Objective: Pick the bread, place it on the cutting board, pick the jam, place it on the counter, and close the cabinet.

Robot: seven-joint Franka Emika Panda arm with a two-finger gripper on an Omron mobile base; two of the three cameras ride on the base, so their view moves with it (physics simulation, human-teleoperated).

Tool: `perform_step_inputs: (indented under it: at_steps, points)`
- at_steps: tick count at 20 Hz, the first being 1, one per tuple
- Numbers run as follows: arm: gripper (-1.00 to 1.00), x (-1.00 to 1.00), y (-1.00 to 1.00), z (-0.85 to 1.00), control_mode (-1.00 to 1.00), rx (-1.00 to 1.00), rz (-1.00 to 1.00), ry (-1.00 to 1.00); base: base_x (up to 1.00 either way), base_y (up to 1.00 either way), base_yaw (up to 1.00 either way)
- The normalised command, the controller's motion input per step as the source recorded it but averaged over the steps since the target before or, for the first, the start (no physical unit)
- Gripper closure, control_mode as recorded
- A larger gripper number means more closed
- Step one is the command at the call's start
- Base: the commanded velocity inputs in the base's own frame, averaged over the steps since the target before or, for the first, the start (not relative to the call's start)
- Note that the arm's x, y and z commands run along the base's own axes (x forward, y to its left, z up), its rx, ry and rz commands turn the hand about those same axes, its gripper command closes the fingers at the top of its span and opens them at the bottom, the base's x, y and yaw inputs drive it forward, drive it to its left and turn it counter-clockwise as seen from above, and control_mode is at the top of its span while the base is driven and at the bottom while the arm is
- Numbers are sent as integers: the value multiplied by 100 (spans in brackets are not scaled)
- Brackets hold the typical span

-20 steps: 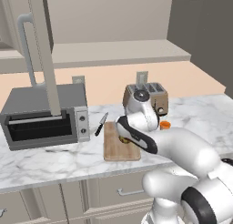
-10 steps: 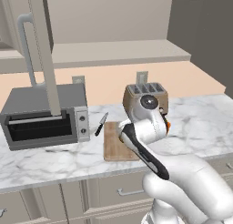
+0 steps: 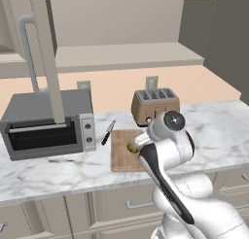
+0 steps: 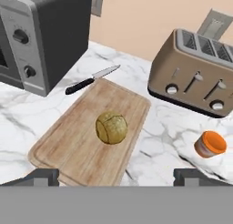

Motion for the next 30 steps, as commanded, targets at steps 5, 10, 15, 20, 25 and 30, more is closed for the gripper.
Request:
perform_step_inputs:
  at_steps: [5, 10, 15, 20, 25, 30]
  points:
    - [-100, -43, -9, 37, -100, 0, 0, -9, 0, 0, 0]
    - [-100, -47, -8, 39, -100, 0, 0, -9, 0, 0, 0]
    - [-100, -47, -9, 33, -100, 0, 0, -12, 0, 0, 0]
    - [-100, -49, -13, 23, -100, 0, 0, -16, 0, 0, 0]
    - [-100, -51, -23, 21, -100, 0, 0, -16, 0, 0, 0]
    - [-100, -51, -38, 12, -100, 1, 0, -17, 0, 0, 0]
